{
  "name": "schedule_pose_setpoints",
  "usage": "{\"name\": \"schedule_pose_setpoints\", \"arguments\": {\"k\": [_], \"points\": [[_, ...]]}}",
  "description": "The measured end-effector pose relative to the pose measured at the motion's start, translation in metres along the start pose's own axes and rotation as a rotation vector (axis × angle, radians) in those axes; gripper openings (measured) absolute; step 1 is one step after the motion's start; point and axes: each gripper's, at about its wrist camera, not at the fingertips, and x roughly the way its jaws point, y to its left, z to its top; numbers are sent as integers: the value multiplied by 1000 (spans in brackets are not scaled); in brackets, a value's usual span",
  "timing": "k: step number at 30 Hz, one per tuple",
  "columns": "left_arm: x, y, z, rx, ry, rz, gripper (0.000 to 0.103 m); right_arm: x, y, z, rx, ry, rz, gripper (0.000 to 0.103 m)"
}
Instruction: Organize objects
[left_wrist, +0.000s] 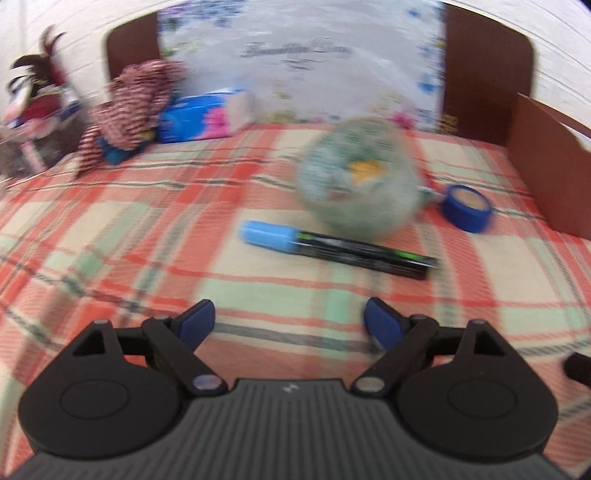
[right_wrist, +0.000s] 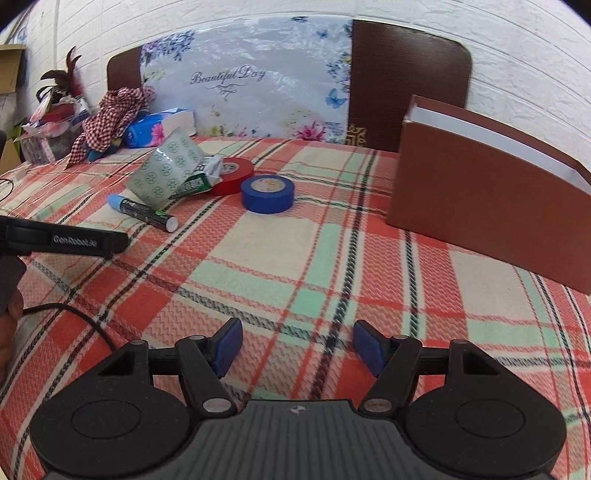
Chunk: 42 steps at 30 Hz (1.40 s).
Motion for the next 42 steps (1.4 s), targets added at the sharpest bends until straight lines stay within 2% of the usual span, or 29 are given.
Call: {"name": "schedule_pose_setpoints", "arguments": {"k": [4,7,11,15,16,17,19,22,25,27,33,36,37,38,39,40,42], "points": [[16,51,7,-115,-6,128,91,10,11,26,-8,-29,37,65],[19,71,5,-216,-42,112,91,16,29,57,-38,-97,70,65],[20,61,5,-166,-56,105,92,34,60,98,-92,-168,106,65],[20,67,3,-191,-63,85,92,63,82,124,-101,-161,130,59],[21,68,3,-192,-64,83,92,71,84,127,-100,-144,133,51],[21,68,3,-190,-63,84,92,78,85,129,-98,-122,138,34],[21,68,3,-191,-63,83,92,85,83,126,-82,-81,140,23],[21,68,2,-193,-64,82,92,74,72,117,-42,-81,111,10],[21,69,2,-191,-64,83,92,51,45,109,59,-92,125,12],[21,68,2,-187,-63,86,92,33,28,96,83,-97,117,12],[22,64,3,-164,-55,100,92,-4,-25,40,171,11,62,12],[22,61,4,-152,-48,110,92,-18,-43,21,228,35,24,24],[21,60,4,-146,-42,115,91,-23,-48,16,241,22,10,38],[20,57,4,-138,-37,120,91,-28,-51,13,245,9,2,47],[17,54,5,-128,-32,120,89,-33,-52,11,242,-8,-1,49],[11,50,4,-123,-27,101,88,-37,-52,8,235,-23,-4,51],[-5,38,4,-143,-20,0,88,-43,-51,5,210,-47,-2,57]]}}
